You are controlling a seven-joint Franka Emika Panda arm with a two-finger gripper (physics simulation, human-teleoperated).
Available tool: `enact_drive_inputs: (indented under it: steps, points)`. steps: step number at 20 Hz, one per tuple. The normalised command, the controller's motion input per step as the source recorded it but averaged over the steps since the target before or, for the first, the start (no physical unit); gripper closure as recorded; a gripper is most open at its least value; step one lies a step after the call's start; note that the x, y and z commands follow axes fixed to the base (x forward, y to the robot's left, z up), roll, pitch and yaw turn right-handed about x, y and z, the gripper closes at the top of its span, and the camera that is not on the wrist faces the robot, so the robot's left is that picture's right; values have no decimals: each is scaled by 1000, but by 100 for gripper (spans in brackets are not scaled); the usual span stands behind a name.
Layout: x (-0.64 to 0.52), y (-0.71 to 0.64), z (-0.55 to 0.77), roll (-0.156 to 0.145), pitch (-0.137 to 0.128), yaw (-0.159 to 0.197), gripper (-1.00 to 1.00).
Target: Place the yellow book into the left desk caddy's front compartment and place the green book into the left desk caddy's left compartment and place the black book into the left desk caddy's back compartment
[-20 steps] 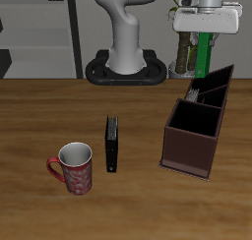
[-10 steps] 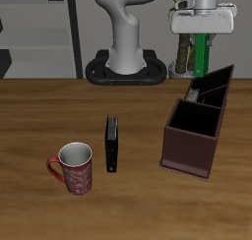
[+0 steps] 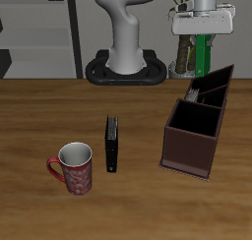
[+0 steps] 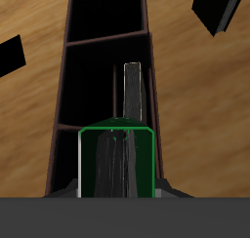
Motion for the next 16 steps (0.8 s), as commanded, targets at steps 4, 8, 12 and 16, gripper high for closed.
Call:
enact_drive_inputs:
  steps: [4, 8, 12, 16]
  points:
    - [-106, 130, -62, 36, 5, 7, 100]
    - [-87, 157, -77, 34, 24, 1, 100]
    - [-67, 135, -46, 43, -2, 9, 100]
    - [47, 97, -109, 17, 20, -7, 100]
